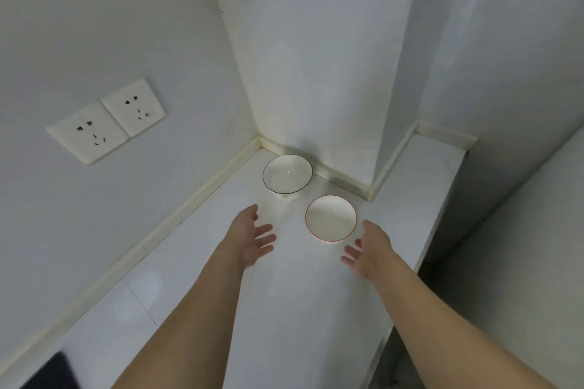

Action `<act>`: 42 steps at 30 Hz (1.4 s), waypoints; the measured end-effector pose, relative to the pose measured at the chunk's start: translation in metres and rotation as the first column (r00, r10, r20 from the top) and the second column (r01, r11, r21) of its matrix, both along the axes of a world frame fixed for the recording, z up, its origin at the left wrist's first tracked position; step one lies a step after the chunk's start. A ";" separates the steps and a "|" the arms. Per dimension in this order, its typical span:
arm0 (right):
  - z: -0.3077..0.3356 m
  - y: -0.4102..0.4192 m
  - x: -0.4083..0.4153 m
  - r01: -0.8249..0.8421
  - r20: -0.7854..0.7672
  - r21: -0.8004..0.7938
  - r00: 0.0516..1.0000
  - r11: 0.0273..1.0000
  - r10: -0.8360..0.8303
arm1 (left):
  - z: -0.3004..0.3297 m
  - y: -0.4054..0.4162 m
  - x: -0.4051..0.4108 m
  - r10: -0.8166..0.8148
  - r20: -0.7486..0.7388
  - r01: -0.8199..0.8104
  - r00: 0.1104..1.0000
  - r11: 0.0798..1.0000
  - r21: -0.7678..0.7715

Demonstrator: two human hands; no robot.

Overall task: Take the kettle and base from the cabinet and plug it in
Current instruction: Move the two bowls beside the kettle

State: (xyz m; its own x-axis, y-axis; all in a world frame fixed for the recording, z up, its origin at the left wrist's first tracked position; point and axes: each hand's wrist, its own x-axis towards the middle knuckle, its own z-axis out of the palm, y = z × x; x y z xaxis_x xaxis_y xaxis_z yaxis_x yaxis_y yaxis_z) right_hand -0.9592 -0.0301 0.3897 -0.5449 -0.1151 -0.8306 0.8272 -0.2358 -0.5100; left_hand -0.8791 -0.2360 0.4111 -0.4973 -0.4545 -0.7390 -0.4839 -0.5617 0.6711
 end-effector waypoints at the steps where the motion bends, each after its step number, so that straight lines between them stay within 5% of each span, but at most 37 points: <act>1: -0.007 -0.003 -0.007 0.005 0.006 0.000 1.000 1.000 -0.005 | -0.006 -0.005 -0.012 0.004 0.009 -0.004 1.000 1.000 0.002; 13: -0.065 -0.027 -0.022 0.051 -0.101 -0.061 0.993 0.997 -0.057 | -0.077 -0.032 -0.096 0.021 -0.046 -0.013 0.999 0.985 0.172; 21: -0.064 -0.033 -0.020 0.131 -0.187 0.045 0.975 0.990 -0.121 | -0.084 -0.029 -0.105 0.101 -0.049 -0.099 0.994 0.994 0.047; 42: 0.047 -0.011 0.091 0.083 -0.279 -0.018 0.957 0.996 -0.085 | 0.019 0.008 0.110 0.326 -0.182 -0.354 0.928 0.923 -0.152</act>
State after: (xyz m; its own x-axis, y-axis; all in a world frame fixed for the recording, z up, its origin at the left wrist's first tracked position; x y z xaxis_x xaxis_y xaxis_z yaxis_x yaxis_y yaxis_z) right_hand -0.8680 -0.0410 0.4366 -0.7630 -0.0633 -0.6433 0.6291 -0.3017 -0.7164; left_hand -0.7692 -0.2277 0.4296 -0.3883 -0.7329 -0.5586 -0.1708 -0.5385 0.8252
